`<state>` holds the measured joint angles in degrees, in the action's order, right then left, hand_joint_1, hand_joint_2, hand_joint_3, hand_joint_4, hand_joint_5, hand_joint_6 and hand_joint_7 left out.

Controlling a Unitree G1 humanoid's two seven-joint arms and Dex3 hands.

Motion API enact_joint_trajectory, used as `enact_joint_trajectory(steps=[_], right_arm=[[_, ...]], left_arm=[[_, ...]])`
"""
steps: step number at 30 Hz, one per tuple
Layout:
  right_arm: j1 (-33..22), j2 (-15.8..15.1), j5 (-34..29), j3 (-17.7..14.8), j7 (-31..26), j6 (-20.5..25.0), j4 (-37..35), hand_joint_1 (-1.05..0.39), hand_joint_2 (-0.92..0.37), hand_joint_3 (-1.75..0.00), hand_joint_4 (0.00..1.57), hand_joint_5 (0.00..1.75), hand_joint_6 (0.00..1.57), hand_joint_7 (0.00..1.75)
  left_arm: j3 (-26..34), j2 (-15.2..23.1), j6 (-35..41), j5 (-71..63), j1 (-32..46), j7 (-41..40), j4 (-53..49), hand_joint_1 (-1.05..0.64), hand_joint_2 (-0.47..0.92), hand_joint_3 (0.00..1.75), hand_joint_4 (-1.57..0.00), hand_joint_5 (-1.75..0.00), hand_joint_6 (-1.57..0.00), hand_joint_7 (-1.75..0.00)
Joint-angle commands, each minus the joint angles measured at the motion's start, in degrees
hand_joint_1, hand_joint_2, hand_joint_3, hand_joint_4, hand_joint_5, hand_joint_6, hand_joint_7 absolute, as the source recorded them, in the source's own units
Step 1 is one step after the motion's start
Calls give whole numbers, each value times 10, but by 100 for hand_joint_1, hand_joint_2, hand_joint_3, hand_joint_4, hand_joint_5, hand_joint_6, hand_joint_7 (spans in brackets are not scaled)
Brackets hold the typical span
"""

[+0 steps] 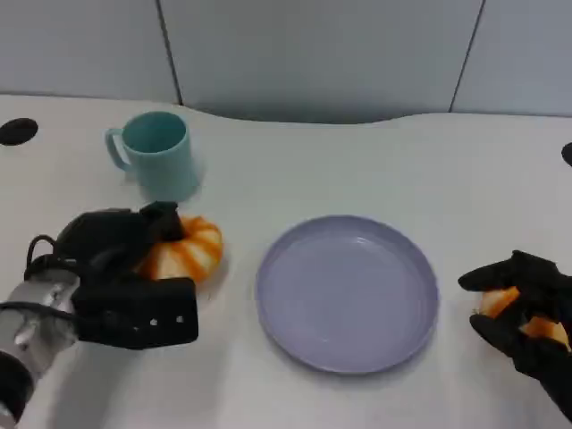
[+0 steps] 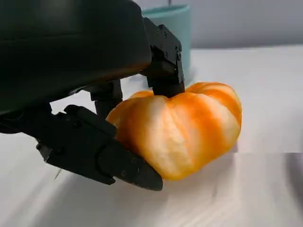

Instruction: Grasp the bread from the table and place it into the plate.

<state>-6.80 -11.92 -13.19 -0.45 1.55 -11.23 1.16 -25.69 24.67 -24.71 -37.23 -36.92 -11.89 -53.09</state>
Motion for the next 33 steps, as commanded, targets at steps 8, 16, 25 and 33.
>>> enact_joint_trajectory(steps=[8, 16, 25, 33], right_arm=[[3, -3, -2, -3, -5, 2, 1, -28, -92, -27, 64, 128, 64, 82], [4, -3, -3, -3, -5, 1, -1, -27, -92, -26, 65, 128, 64, 82], [4, -2, -3, -3, -5, 1, -1, -27, -92, -26, 65, 128, 64, 82], [6, 0, -1, -2, -6, -5, -5, -27, -92, -26, 65, 128, 65, 81]], left_arm=[[27, 27, -4, 12, 18, 10, 55, -11, 91, 3, -80, -175, -58, -175], [30, 30, -7, 12, 21, 8, 66, -13, 92, 4, -80, -175, -58, -175], [31, 30, -6, 12, 22, 9, 67, -13, 92, 4, -80, -175, -58, -175], [41, 38, -9, 28, 26, 33, 113, -15, 92, 7, -80, -175, -58, -175]])
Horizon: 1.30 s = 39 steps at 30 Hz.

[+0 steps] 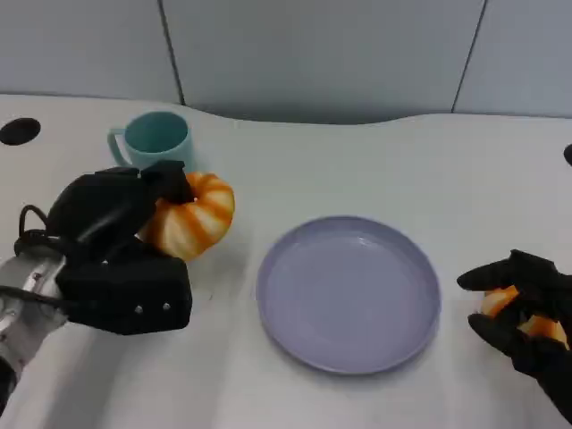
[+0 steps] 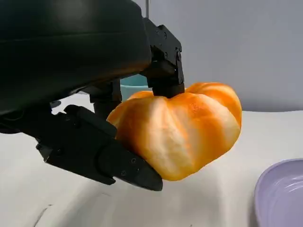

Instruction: Grasp the bread from the table and place it into the plate.

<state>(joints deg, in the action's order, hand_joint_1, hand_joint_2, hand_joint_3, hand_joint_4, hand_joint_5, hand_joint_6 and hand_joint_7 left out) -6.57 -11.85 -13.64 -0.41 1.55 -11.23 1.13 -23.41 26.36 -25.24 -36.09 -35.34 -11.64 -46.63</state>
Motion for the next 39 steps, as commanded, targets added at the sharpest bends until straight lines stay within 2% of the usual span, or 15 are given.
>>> enact_joint_trajectory(steps=[1, 4, 8, 11, 13, 19, 23, 35, 39], right_arm=[[4, 1, 3, -1, -7, -6, -6, -26, -92, -26, 65, 128, 65, 82], [7, 3, 0, 3, -11, -15, -13, -27, -92, -25, 65, 127, 66, 82], [7, 5, -7, 7, -14, -4, -8, -26, -92, -24, 65, 126, 66, 81], [9, 1, -8, 10, -17, -21, -18, -26, -92, -24, 68, 126, 67, 81], [8, 1, -7, 10, -16, -19, -17, -26, -92, -24, 67, 125, 67, 81], [7, -2, -7, 10, -17, -27, -20, -26, -92, -25, 67, 124, 67, 79], [16, -13, 3, 3, -11, -48, -49, -26, -92, -25, 69, 125, 68, 79], [18, -14, 4, 3, -12, -55, -56, -26, -92, -25, 69, 125, 68, 79], [35, -24, 14, -3, -8, -91, -96, -25, -92, -21, 72, 125, 71, 80]], left_arm=[[26, 25, -6, 31, 14, 51, 82, -14, 89, 8, -80, -175, -57, -175], [27, 18, -52, 66, 6, 109, 126, -12, 86, 7, -82, -175, -58, -175], [13, -11, -94, 82, -24, 163, 111, -13, 86, 8, -83, -175, -58, -175], [-11, -59, -118, 71, -80, 189, 58, -15, 86, 8, -84, -175, -61, -175], [-20, -76, -127, 60, -102, 191, 33, -14, 85, 8, -84, -175, -64, -175], [-34, -93, -140, 37, -124, 182, 1, -11, 86, 9, -85, -175, -64, -175], [-43, -114, -137, 23, -142, 177, -32, -16, 86, 10, -85, -175, -64, -175], [-40, -117, -145, 17, -147, 174, -45, -17, 86, 10, -84, -175, -64, -175], [-64, -146, -127, -18, -169, 143, -89, -14, 88, 12, -86, -175, -66, -175]])
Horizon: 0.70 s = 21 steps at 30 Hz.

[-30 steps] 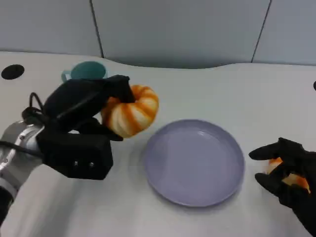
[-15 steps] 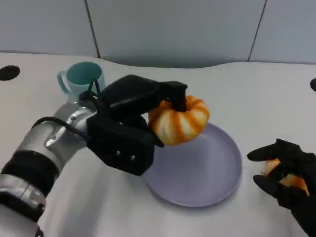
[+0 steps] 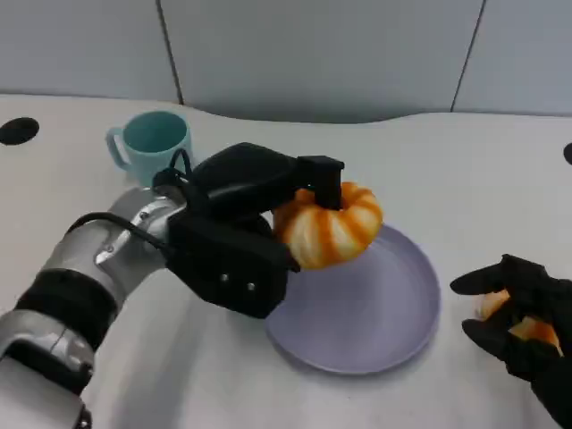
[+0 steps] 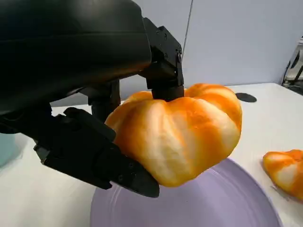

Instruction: Grasp the bread from the table and place it into the plate.

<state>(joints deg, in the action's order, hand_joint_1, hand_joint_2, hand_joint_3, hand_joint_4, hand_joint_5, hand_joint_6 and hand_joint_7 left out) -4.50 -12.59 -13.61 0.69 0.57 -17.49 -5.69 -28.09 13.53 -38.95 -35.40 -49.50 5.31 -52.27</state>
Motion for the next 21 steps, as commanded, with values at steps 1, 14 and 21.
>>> enact_joint_trajectory(steps=[1, 14, 21], right_arm=[[15, -16, 15, -13, 2, -32, -30, -25, -92, -20, 73, 125, 71, 80], [18, -11, 16, -12, 1, -34, -33, -26, -92, -20, 74, 127, 71, 81], [13, -12, 9, -10, 0, -27, -22, -26, -92, -22, 73, 126, 70, 80]], left_arm=[[-19, -17, 8, -26, -29, -27, -38, -14, 89, 13, -86, -175, -66, -175], [-35, -17, -13, -39, -44, -32, -71, -17, 86, 14, -83, -175, -65, -175], [-54, -9, 4, -48, -52, 23, -62, -30, 87, 9, -52, -175, -34, -175]])
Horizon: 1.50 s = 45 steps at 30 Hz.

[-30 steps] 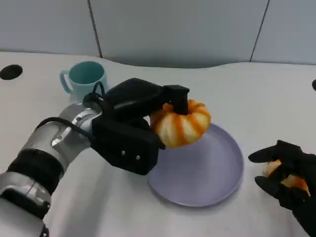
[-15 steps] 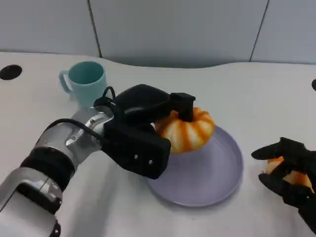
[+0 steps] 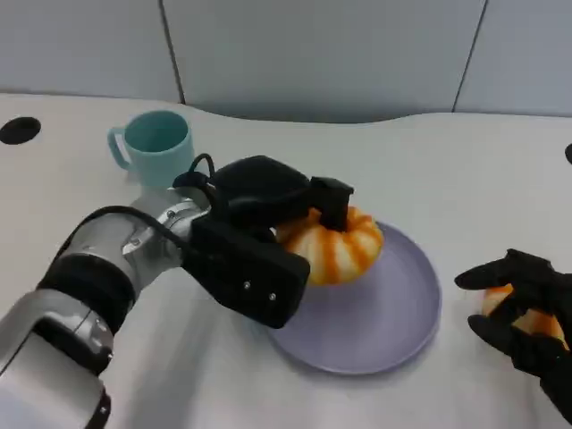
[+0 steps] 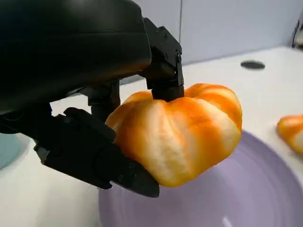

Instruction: Grasp the bread from the table and place it into the plate.

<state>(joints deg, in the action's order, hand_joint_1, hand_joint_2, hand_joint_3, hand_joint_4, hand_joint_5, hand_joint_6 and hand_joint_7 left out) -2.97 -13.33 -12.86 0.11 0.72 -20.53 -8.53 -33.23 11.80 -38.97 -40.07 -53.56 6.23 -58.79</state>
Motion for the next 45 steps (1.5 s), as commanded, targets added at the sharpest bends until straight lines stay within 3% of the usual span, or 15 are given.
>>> enact_joint_trajectory(steps=[1, 4, 6, 9, 15, 16, 18, 19, 29, 37, 45], right_arm=[[-4, -2, 5, -4, 0, 6, 10, -26, -92, -22, 73, 126, 70, 80], [-8, 1, 9, -4, 2, 17, 19, -26, -92, -22, 71, 125, 69, 79], [-10, 2, 8, -4, 3, 26, 27, -26, -92, -22, 71, 125, 69, 79], [-12, 2, 6, -3, 3, 32, 34, -25, -92, -22, 70, 124, 68, 79], [-13, 2, 5, -3, 3, 36, 38, -25, -92, -22, 70, 123, 68, 78], [-13, 2, 2, -2, 1, 32, 36, -25, -92, -22, 70, 123, 68, 78], [-13, 3, -1, -1, -3, 29, 34, -25, -92, -22, 71, 123, 69, 78], [-12, 3, -1, -1, -4, 23, 31, -25, -92, -22, 71, 123, 69, 78], [-7, 0, -2, 0, -5, 12, 21, -26, -92, -24, 73, 124, 70, 78], [-9, 2, -3, 0, -5, 20, 26, -25, -92, -23, 72, 122, 70, 77], [-12, 4, 5, -2, 0, 33, 36, -25, -92, -23, 70, 121, 70, 76]], left_arm=[[0, 12, -4, 9, -14, 38, 1, -30, 87, 9, -52, -175, -34, -175], [3, 18, -19, 29, -21, 93, 0, -45, 89, 2, -28, -137, -40, -93], [5, 20, -24, 38, -23, 116, 0, -49, 89, 0, -25, -121, -46, -65], [8, 22, -25, 44, -24, 137, 3, -53, 90, 0, -22, -108, -49, -48], [9, 23, -24, 49, -24, 149, 7, -54, 90, 0, -21, -101, -51, -37], [8, 26, -30, 55, -27, 168, 11, -58, 90, 0, -17, -92, -47, -34], [9, 29, -36, 65, -31, 197, 18, -68, 91, 0, -4, -58, -37, -15], [11, 30, -35, 70, -32, 209, 22, -70, 91, 0, -2, -52, -35, -12], [29, 40, -10, 88, -21, 252, 81, -71, 92, 1, 0, -19, -32, -5], [47, 50, -2, 115, -14, 273, 102, -70, 92, 2, -2, -18, -33, -4], [111, 100, -9, 210, 30, 304, 141, -65, 92, 2, -10, -32, -35, -3]])
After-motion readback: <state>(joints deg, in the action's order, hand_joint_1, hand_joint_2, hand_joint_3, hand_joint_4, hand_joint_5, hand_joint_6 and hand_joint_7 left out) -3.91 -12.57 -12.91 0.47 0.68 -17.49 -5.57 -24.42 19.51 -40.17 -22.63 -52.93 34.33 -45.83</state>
